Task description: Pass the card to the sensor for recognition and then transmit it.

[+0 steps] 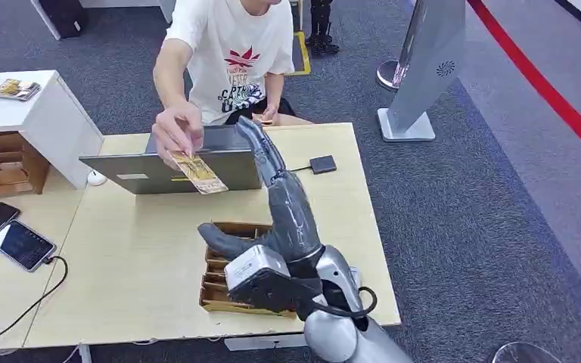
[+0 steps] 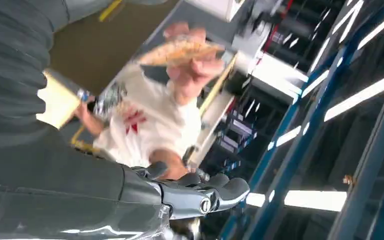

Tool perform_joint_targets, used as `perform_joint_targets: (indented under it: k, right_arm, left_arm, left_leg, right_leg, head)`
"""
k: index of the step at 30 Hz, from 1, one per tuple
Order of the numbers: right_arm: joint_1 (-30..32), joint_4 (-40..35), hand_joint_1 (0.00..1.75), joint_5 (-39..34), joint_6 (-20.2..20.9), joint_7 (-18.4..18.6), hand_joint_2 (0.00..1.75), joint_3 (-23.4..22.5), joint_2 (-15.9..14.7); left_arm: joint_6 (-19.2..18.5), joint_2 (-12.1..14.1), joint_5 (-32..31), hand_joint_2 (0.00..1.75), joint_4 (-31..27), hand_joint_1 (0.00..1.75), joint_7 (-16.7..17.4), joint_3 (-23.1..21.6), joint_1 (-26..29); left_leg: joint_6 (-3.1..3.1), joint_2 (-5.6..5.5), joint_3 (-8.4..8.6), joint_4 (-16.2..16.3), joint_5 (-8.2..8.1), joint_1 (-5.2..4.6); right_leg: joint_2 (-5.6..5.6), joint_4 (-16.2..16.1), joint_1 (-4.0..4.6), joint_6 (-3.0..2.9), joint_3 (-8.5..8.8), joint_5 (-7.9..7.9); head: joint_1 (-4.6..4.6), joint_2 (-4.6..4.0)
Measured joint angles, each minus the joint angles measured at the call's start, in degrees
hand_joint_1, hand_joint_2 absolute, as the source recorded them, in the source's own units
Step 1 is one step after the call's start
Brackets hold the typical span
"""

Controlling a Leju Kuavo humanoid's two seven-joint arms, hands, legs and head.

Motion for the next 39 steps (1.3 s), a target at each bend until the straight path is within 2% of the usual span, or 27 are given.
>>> perform_joint_targets:
  k: [6,12,21,27,28,29,30,39]
  right_arm:
    - [-2.9,5.3,0.0,5.5,-3.6,0.9,1.75,-2.7,3.1]
    - [-7.4,11.7,0.0,9.3,-3.8,3.0,1.75,-5.9,5.7]
    - [-11.0,20.5,0.0,13.2,-3.7,4.0,1.75,-9.5,7.8]
    - [-11.0,20.7,0.0,13.3,-3.7,4.0,1.75,-9.6,7.8]
    - [-11.1,21.2,0.12,13.3,-3.6,3.9,1.75,-9.8,7.9]
    - [-11.2,21.5,0.66,13.4,-3.5,3.9,1.75,-9.9,8.0]
    - [-11.2,22.5,1.75,13.4,-2.9,4.0,1.75,-10.6,8.2]
    - [-11.2,24.8,1.75,12.9,-2.3,3.6,1.75,-12.1,8.7]
  left_arm:
    - [-1.9,0.1,-3.0,0.0,-0.9,0.0,0.0,-1.9,-0.5]
    - [-3.8,0.1,-5.5,0.0,-1.5,0.0,0.0,-4.5,-1.5]
    - [-4.7,-0.5,-7.1,0.0,-2.0,0.0,-0.3,-6.7,-1.9]
    - [-4.7,-0.5,-7.1,0.0,-2.0,0.0,-0.3,-6.8,-1.9]
    - [-4.7,-0.5,-7.1,0.0,-2.0,0.0,-0.3,-6.9,-1.9]
    - [-4.7,-0.5,-7.1,0.0,-2.1,0.0,-0.3,-7.0,-1.9]
    - [-4.9,-0.6,-7.3,0.0,-2.3,0.0,-0.3,-7.0,-1.9]
    - [-4.9,-0.7,-8.4,0.0,-2.3,0.0,-0.5,-7.5,-1.9]
  left_leg:
    - [-0.04,-0.02,0.01,0.0,0.05,0.0]
    - [-0.04,-0.03,0.0,0.0,0.07,0.0]
    - [-0.04,-0.02,0.0,0.0,0.07,0.01]
    - [-0.04,-0.02,0.0,0.0,0.07,0.01]
    - [-0.04,-0.01,0.0,0.0,0.07,0.01]
    - [-0.04,-0.01,0.0,0.0,0.07,0.01]
    - [-0.04,-0.01,0.0,0.0,0.07,0.01]
    - [-0.04,-0.01,0.0,0.0,0.07,0.01]
  right_leg:
    - [-0.01,0.0,0.0,-0.02,0.01,0.02]
    - [-0.01,0.0,0.0,-0.02,0.01,0.05]
    - [-0.01,0.0,0.01,-0.02,-0.02,0.04]
    - [-0.01,0.0,0.01,-0.02,-0.02,0.04]
    - [0.0,0.0,0.01,-0.02,-0.02,0.05]
    - [0.0,0.0,0.01,-0.02,-0.02,0.04]
    - [0.0,0.0,0.01,-0.02,-0.02,0.04]
    - [0.0,0.0,0.01,-0.02,-0.02,0.04]
  head:
    - [0.02,0.0]
    - [0.04,0.0]
    - [0.02,0.0]
    - [0.02,0.0]
    - [0.02,0.0]
    - [0.02,0.0]
    - [0.04,0.0]
    - [0.04,0.0]
